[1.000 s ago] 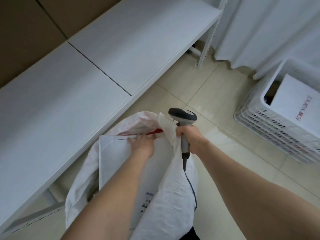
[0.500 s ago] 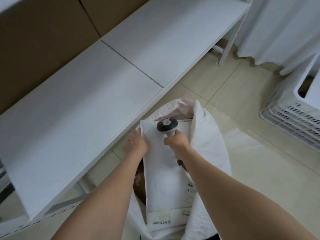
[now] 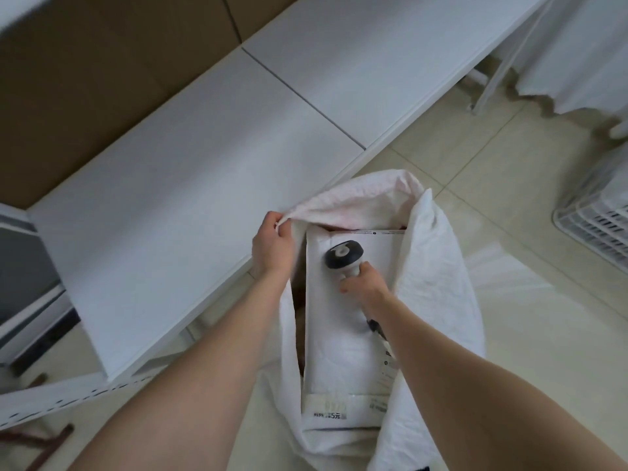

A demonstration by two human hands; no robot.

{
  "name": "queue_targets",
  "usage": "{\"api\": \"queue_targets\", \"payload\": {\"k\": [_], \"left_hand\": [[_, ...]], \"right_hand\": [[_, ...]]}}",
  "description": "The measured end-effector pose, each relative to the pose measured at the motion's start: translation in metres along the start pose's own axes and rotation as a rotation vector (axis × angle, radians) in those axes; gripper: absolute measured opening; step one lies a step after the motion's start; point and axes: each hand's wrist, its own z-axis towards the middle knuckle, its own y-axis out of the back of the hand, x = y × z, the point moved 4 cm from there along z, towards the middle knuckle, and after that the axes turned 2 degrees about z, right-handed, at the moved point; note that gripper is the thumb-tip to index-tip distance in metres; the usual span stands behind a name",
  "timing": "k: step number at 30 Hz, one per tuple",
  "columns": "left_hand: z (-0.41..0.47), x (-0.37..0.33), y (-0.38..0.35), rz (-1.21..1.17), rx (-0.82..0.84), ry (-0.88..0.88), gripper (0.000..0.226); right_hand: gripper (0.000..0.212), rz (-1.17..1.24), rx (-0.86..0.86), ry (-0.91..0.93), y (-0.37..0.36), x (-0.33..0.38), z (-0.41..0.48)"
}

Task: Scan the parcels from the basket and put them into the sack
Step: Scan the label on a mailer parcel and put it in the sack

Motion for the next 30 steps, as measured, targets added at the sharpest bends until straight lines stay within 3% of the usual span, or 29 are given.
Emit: {"api": "queue_targets", "payload": {"k": [3,8,10,14,18,21,22,30], "left_hand": [[-0.022,0.011,0.003,0.183,0.108,0.091,0.019],[-0.085,0.037,0.012,0.341,0.212,0.404,0.053],[-0.112,0.043,0.014,0.395,0.23,0.496,0.057],[-0.148,0.059,0.008,0.324,0.242,0.634,0.057],[-0.157,0.072,0.009,0.202,0.122,0.552,0.028],[-0.151,0.07,0.017,0.208,0.02,0.473,0.029],[-0.148,0.068,0.019,0.219,0.016,0.435,0.03],[-0.155,-0.005,0.037,0.291,0.166,0.275,0.045]], "right_hand": [[0.02,0.037,-0.065,-0.019,0.007,-0.001,-0.026],[0.023,-0.113,-0.419,-0.109,0.047,-0.01,-0.084],[0.027,-0.087,-0.401,-0.197,0.062,-0.021,-0.095],[0.039,-0.024,-0.194,-0.283,0.072,-0.033,-0.09],[0.042,-0.098,-0.177,-0.321,0.074,-0.051,-0.081],[0.014,0.013,-0.183,-0.296,0.076,-0.073,-0.081],[0.004,0.036,-0.195,-0.272,0.077,-0.076,-0.081],[0.007,0.397,-0.441,-0.168,0.129,-0.068,-0.132]]}}
